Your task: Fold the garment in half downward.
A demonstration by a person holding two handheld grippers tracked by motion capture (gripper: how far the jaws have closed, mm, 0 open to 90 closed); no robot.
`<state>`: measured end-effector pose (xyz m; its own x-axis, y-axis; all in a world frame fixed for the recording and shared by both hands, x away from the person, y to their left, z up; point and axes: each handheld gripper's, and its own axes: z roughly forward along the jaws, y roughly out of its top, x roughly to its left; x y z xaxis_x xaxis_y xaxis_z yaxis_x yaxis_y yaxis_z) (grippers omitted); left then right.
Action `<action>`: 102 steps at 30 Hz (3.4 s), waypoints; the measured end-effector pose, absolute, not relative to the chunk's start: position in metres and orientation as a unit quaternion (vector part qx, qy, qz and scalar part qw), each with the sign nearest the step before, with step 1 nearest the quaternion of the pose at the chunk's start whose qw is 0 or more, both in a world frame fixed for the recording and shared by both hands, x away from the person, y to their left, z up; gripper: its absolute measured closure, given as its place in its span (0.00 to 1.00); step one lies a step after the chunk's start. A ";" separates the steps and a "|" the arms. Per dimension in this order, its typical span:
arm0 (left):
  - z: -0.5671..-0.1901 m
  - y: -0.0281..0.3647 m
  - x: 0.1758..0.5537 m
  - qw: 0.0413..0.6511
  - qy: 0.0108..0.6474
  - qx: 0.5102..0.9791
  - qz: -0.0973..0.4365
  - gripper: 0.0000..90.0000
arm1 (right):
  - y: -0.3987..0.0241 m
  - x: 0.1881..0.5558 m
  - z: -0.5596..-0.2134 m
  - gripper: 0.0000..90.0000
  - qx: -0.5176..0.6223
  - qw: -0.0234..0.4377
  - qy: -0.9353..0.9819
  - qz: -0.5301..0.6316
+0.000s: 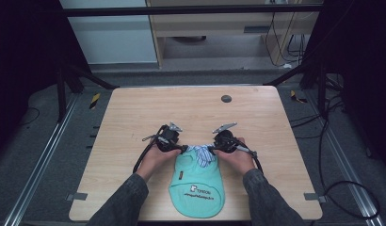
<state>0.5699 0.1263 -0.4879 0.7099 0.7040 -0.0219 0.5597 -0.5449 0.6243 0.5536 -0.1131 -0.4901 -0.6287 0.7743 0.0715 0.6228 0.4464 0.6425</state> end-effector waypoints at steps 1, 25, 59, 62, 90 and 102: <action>-0.488 0.126 0.569 0.313 0.359 0.872 0.114 0.51 | -0.112 0.553 -0.490 0.70 0.416 0.116 0.842 0.322; -0.458 0.127 0.554 0.345 0.296 0.883 0.116 0.96 | -0.114 0.540 -0.455 0.93 0.352 0.118 0.862 0.347; -0.399 0.124 0.552 0.360 0.245 0.887 0.155 0.97 | -0.121 0.541 -0.401 0.93 0.273 0.169 0.883 0.341; -0.398 0.125 0.553 0.359 0.245 0.887 0.157 0.97 | -0.121 0.542 -0.399 0.93 0.267 0.171 0.885 0.341; -0.380 0.123 0.566 0.362 0.246 0.882 0.177 0.96 | -0.120 0.545 -0.376 0.93 0.253 0.197 0.882 0.345; -0.376 0.119 0.573 0.357 0.240 0.884 0.181 0.97 | -0.122 0.552 -0.370 0.93 0.253 0.205 0.881 0.343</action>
